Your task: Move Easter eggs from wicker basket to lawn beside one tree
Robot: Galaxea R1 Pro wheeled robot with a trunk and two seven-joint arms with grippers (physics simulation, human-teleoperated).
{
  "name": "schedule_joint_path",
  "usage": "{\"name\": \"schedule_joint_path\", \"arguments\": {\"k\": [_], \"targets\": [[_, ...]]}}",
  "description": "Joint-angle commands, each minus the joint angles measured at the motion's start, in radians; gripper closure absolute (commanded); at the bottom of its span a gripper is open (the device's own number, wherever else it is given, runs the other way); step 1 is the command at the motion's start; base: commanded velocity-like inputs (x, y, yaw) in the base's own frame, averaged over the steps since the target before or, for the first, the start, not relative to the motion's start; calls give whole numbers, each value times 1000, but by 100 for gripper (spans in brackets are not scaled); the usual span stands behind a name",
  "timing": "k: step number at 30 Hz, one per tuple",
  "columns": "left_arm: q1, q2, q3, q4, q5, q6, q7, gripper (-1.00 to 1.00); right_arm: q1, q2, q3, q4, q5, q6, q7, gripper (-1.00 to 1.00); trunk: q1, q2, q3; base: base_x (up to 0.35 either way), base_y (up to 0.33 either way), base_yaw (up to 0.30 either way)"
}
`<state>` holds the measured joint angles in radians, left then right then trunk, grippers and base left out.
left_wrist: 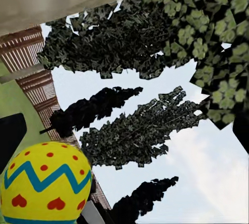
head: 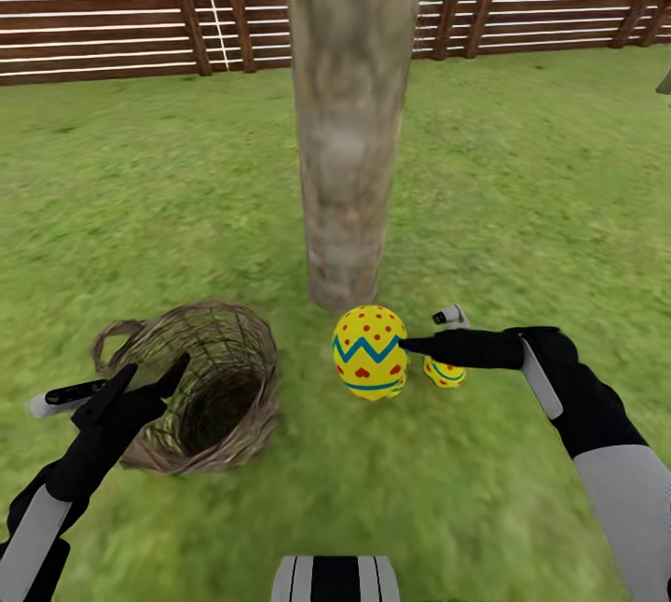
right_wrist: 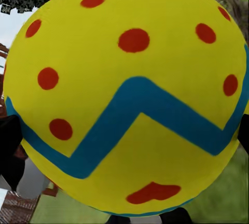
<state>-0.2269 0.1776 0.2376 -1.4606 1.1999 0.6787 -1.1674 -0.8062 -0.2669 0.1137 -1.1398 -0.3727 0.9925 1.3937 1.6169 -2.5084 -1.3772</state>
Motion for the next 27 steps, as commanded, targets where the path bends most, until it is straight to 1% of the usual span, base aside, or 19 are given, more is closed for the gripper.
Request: {"name": "schedule_joint_path", "arguments": {"k": [1, 2, 4, 6, 13, 14, 15, 18, 27], "targets": [[0, 0, 0, -1, 4, 9, 0, -100, -1, 0, 2, 7, -5, 8, 1, 100, 0, 0, 0, 0, -315, -294], [0, -1, 0, -1, 4, 9, 0, -100, -1, 0, 1, 13, -5, 7, 1, 100, 0, 0, 0, 0, -315, -294], [0, -16, 0, 0, 3, 9, 0, -100, -1, 0, 1, 16, -5, 8, 1, 100, 0, 0, 1, 0, -315, -294], [0, -24, -1, 0, 0, 9, 0, -100, -1, 1, 1, 17, -5, 7, 1, 100, 0, 0, 2, 0, -315, -294], [0, -29, -5, -1, 0, 9, 0, -100, -1, 0, 1, 22, -5, 7, 1, 100, 0, 0, 5, 0, -297, -294], [0, -29, -18, -1, 0, 9, 0, -100, -1, 0, -2, 27, -5, 7, 1, 100, 0, 0, 5, 0, -79, -294], [0, -29, -27, 0, 0, 8, 0, -100, -1, 1, -13, 30, -5, 7, 1, 100, 0, 0, 6, 0, -32, -294], [0, -29, -34, 0, 0, 8, 0, -100, -1, 2, -42, 32, -5, 7, 1, 100, 0, 0, 8, 0, -9, -294], [0, -29, -35, 0, 0, 8, 0, -100, -1, 0, -46, 34, -6, 6, 2, 100, 0, 0, 14, 0, 0, -292]]}}
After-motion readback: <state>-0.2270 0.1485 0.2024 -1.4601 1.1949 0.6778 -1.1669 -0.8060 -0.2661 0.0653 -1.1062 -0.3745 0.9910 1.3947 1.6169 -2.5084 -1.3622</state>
